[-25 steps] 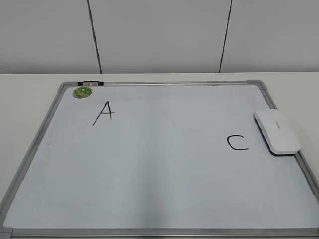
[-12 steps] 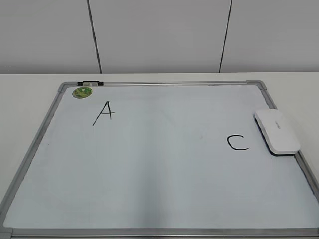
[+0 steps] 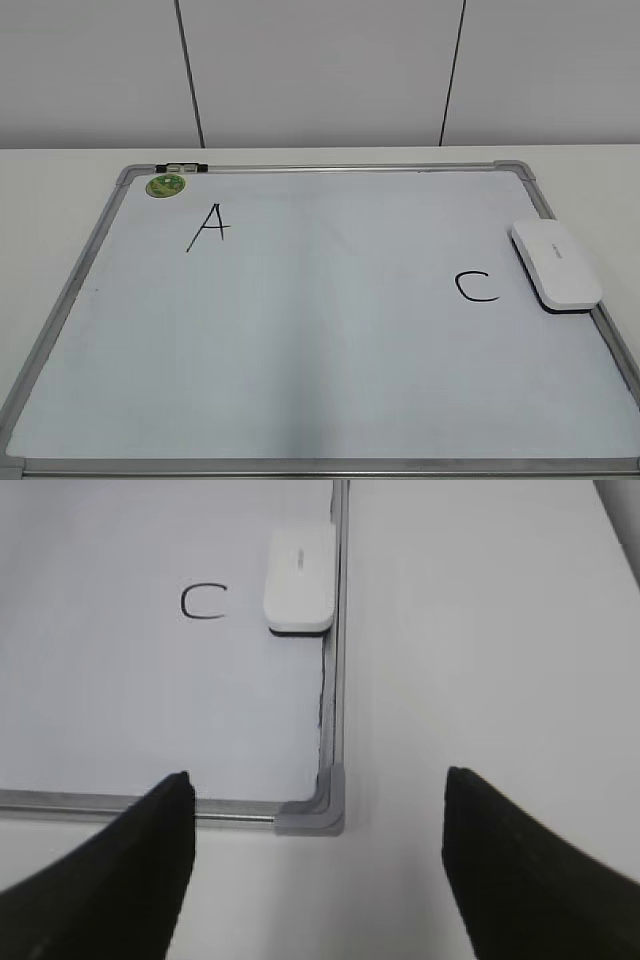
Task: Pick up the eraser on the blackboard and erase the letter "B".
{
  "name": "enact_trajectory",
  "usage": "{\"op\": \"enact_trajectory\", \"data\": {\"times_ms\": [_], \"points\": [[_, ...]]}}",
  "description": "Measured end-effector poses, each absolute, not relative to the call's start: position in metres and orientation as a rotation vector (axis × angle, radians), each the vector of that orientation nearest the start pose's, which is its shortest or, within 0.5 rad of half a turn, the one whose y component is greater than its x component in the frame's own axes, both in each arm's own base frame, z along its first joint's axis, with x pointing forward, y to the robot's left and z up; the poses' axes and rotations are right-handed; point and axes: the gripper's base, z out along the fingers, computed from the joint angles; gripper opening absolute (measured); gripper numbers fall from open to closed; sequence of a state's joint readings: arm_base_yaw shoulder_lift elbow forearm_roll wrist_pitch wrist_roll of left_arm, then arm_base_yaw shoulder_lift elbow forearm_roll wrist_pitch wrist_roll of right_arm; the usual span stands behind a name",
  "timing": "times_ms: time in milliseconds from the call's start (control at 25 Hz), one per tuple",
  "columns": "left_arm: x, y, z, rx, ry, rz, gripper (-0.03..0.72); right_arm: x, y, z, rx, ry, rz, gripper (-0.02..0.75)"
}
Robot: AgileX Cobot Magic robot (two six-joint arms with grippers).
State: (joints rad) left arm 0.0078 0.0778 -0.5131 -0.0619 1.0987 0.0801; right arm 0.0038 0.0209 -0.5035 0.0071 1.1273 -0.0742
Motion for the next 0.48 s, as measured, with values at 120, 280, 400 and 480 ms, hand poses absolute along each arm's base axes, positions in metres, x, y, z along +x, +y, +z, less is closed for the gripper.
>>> {"op": "enact_trajectory", "data": {"times_ms": [120,280,400,480], "points": [[-0.0057,-0.0051,0.2777,0.080,2.087,-0.021,0.375,-0.0105,0.0005,0.2725,-0.082,2.095,-0.034,0.591],[-0.0068,-0.0051,0.2774,0.080,2.085,-0.021,0.375,-0.0111,0.0005,0.2723,-0.082,2.095,-0.034,0.591],[-0.0068,-0.0051,0.2774,0.080,2.085,-0.021,0.375,-0.0111,0.0005,0.2722,-0.082,2.096,-0.034,0.591],[-0.0068,-0.0051,0.2774,0.080,2.085,-0.021,0.375,-0.0111,0.0005,0.2722,-0.082,2.096,-0.034,0.591]]}}
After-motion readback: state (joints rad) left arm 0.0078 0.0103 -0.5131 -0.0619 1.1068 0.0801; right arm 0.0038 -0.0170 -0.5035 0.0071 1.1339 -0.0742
